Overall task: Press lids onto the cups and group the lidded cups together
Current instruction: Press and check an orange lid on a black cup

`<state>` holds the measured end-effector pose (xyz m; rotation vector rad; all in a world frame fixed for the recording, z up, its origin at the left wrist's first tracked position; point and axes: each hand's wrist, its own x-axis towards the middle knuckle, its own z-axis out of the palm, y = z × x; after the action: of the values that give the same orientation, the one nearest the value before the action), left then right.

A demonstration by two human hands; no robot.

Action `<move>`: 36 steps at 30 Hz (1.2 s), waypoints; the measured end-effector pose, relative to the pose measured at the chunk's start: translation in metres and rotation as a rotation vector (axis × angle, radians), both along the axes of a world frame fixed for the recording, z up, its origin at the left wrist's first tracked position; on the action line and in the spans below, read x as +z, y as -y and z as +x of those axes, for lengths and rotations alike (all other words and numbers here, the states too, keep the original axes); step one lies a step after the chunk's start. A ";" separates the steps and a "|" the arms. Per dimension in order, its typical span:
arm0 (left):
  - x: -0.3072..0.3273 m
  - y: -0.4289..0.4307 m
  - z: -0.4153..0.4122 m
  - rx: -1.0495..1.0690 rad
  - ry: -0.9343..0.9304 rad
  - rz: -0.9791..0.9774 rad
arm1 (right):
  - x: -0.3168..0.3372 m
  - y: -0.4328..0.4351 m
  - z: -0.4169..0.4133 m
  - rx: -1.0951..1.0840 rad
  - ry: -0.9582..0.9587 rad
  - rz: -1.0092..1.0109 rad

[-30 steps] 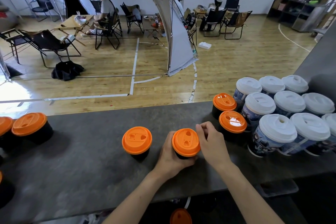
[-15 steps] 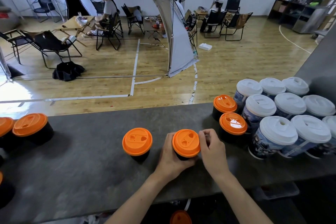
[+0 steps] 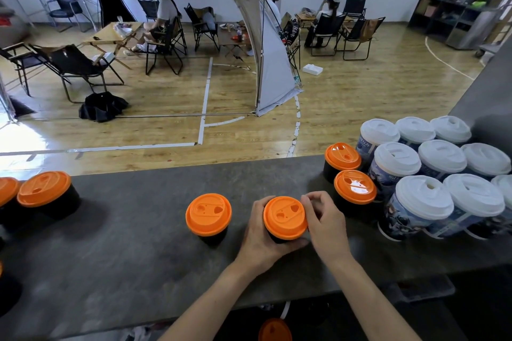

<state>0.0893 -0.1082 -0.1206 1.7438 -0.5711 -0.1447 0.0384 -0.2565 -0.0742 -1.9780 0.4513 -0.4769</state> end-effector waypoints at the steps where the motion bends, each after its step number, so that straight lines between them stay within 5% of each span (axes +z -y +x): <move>1: 0.000 0.000 0.000 0.010 0.004 -0.001 | 0.000 -0.002 0.000 -0.023 0.009 -0.022; 7: -0.007 -0.003 0.005 0.009 -0.025 0.036 | -0.004 0.000 0.002 0.005 -0.073 -0.079; 16: -0.004 -0.002 0.004 -0.021 -0.041 0.010 | 0.001 0.009 0.007 0.090 -0.064 0.087; 25: -0.001 -0.002 0.003 0.034 -0.057 -0.012 | -0.004 -0.001 0.005 -0.059 -0.055 -0.144; 36: 0.000 -0.002 0.003 -0.001 -0.035 -0.023 | 0.000 0.012 0.010 0.063 -0.085 0.055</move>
<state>0.0920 -0.1060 -0.1207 1.7155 -0.5462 -0.1682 0.0486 -0.2680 -0.0747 -1.9589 0.4488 -0.3384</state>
